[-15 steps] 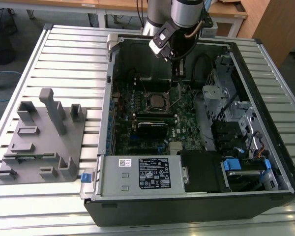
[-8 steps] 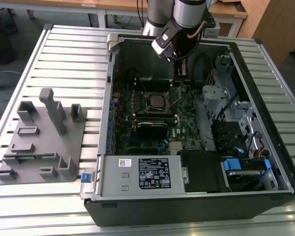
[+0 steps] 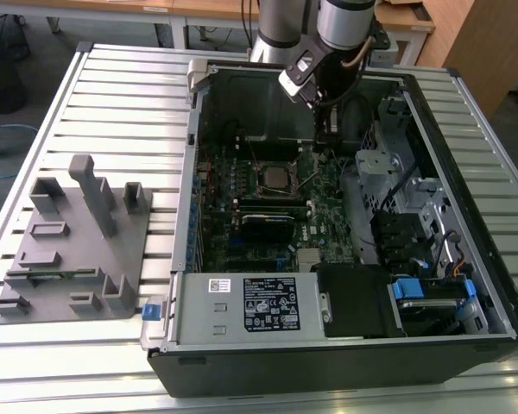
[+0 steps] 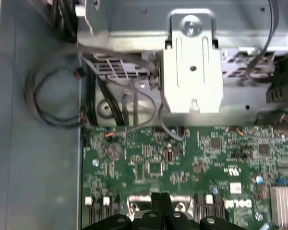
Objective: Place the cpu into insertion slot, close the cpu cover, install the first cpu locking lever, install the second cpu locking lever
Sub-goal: 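Close the cpu cover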
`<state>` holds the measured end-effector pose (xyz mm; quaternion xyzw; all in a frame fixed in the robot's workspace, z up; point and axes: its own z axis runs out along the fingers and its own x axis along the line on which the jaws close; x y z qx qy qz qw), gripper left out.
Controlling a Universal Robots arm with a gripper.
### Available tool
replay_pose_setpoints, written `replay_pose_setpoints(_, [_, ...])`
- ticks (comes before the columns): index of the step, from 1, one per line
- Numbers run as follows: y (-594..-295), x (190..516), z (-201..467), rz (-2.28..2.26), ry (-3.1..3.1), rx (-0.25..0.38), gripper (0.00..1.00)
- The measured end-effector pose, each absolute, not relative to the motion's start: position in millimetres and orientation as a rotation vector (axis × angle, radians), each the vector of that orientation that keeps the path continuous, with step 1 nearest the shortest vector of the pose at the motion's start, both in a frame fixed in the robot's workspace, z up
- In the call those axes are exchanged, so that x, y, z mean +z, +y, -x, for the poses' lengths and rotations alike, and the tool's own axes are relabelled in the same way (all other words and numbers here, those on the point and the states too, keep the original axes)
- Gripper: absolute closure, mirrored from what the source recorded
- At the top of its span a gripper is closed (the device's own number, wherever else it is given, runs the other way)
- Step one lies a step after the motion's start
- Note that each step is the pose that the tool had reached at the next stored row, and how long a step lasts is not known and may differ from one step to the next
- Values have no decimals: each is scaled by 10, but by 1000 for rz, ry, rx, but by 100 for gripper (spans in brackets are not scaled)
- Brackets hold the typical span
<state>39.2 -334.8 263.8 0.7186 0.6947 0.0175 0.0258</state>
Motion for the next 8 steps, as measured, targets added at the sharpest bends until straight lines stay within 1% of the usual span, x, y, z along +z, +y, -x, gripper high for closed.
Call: replay_pose_setpoints(8, [-3348, 2638, -546, -2221, 2147, 54, 89])
